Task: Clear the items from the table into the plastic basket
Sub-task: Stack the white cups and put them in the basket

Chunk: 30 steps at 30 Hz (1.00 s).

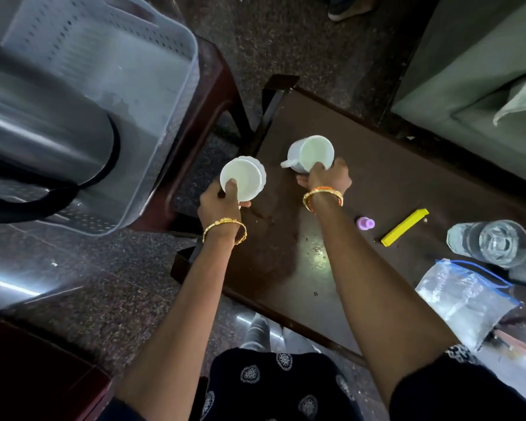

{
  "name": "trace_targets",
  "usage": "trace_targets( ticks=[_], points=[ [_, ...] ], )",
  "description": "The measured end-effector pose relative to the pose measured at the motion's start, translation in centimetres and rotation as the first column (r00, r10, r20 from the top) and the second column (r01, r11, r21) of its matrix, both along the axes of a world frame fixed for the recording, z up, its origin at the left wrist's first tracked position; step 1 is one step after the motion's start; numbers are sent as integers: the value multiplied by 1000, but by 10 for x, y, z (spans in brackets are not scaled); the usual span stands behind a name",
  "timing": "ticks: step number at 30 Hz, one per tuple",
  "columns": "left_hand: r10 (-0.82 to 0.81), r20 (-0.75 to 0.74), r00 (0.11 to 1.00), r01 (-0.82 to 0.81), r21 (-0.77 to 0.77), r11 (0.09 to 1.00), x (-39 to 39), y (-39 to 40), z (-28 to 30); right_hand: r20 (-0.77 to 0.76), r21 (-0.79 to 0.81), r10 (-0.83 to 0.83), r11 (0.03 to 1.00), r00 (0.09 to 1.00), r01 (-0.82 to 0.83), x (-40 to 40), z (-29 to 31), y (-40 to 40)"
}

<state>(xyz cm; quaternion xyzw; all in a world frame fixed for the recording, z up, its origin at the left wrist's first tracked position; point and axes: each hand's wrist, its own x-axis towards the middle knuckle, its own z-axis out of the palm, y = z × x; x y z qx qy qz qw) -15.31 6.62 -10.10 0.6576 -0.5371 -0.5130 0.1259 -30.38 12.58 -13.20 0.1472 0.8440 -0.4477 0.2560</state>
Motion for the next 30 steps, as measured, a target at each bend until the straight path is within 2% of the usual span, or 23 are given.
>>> trace_targets(
  ticks=[5,9,13,16,19,21,24,28,30],
  points=[
    [107,-140,984,-119,-77,990,7,-26,34,-130,-114,123,984,984,-138,16,29,-8],
    [235,-252,939,-270,-114,956,9,-63,66,-269,-125,294,933,917,-336,17,76,-44],
    [390,-316,865,-441,-106,891,4,-114,85,-403,-139,453,828,795,-542,15,119,-104],
    [490,-352,798,-534,-37,844,-8,-148,92,-483,-13,599,724,638,-690,10,135,-146],
    [593,-319,739,-622,17,783,-14,-189,94,-454,30,706,621,543,-783,10,137,-184],
    [624,-217,750,-646,-40,762,-14,-216,94,-432,49,765,549,477,-835,17,135,-207],
    [692,-148,706,-706,-67,705,-15,-257,88,-378,88,842,447,385,-890,32,129,-240],
    [743,-78,665,-745,6,667,-20,-284,70,-283,96,860,465,424,-880,43,112,-277],
    [800,-71,596,-800,40,599,-20,-292,63,-257,103,850,497,460,-862,45,104,-291]
  ],
)
